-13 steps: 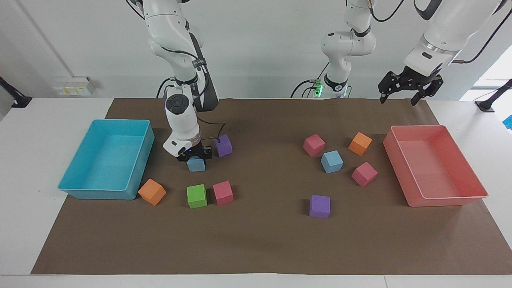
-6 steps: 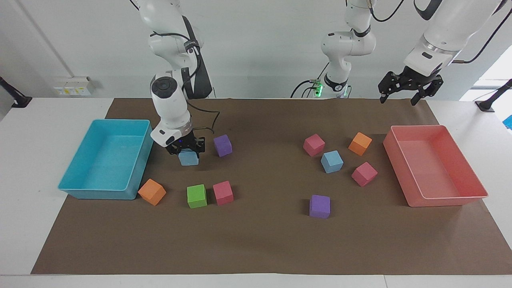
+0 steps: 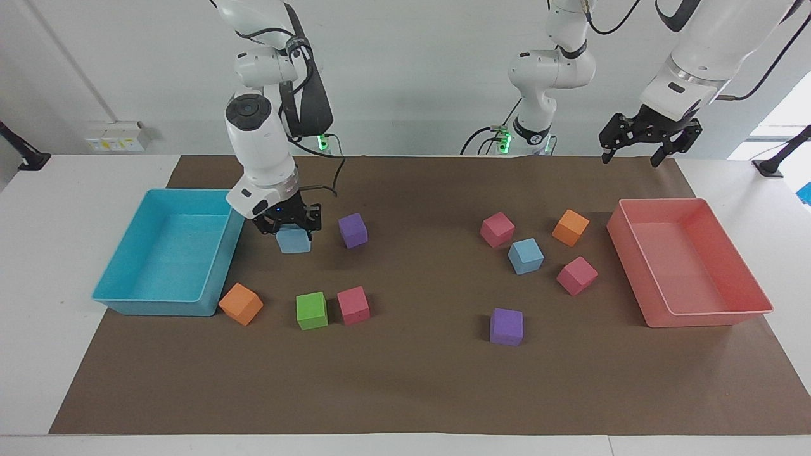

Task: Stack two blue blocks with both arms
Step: 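Close the right gripper on the light-blue cube and lift it, then carry the light-blue cube to the table center and release it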

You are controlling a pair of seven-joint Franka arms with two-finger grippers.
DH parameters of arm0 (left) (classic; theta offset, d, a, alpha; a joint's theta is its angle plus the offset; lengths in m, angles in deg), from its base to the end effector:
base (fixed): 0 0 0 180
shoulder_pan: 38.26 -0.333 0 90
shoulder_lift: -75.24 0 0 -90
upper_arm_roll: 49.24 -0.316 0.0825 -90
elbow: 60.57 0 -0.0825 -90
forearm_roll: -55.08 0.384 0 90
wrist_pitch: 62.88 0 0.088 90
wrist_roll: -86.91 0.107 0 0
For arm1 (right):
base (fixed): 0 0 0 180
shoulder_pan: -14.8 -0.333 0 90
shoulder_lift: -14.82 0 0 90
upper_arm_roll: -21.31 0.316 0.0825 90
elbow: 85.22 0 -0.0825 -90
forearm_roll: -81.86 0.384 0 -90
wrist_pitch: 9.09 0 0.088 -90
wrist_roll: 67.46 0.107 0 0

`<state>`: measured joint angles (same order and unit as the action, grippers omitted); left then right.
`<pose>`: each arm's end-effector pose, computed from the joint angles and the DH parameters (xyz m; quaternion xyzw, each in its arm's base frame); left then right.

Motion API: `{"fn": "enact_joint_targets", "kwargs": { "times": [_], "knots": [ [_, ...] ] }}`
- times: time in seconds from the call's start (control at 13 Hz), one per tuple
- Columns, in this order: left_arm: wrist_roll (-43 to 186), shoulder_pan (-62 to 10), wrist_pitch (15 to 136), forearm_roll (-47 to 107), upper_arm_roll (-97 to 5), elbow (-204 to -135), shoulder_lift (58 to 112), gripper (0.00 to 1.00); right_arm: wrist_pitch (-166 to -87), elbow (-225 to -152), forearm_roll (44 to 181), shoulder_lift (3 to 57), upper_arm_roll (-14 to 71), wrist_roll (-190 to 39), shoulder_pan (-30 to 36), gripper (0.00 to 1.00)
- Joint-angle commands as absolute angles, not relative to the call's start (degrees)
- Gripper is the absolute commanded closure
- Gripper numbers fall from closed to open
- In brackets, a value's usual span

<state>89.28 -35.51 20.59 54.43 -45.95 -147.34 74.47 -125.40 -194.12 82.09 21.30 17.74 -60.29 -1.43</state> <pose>0.5356 -0.0582 0.6484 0.9970 -0.0738 -0.0222 0.0046 0.5750 0.1304 0.4422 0.9988 0.0472 0.0084 0.0003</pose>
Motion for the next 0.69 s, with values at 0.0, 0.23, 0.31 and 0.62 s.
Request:
{"fn": "enact_joint_targets", "kwargs": {
  "times": [0.0, 0.23, 0.31, 0.62],
  "knots": [
    [89.2, -36.3, 20.8, 53.8, -45.5, -148.1, 73.8, 0.00, -122.6, -187.5, 83.3, 25.8, 18.1, -55.7, -4.5, 1.00],
    [89.2, -36.3, 20.8, 53.8, -45.5, -148.1, 73.8, 0.00, -123.1, -184.7, 83.4, 29.3, 18.1, -51.5, -8.3, 1.00],
    [89.2, -36.3, 20.8, 53.8, -45.5, -148.1, 73.8, 0.00, -123.1, -183.6, 83.4, 30.8, 18.2, -49.6, -9.8, 1.00],
    [89.2, -36.3, 20.8, 53.8, -45.5, -148.1, 73.7, 0.00, -123.1, -175.4, 82.9, 39.8, 18.1, -40.9, -16.3, 1.00]
  ]
}}
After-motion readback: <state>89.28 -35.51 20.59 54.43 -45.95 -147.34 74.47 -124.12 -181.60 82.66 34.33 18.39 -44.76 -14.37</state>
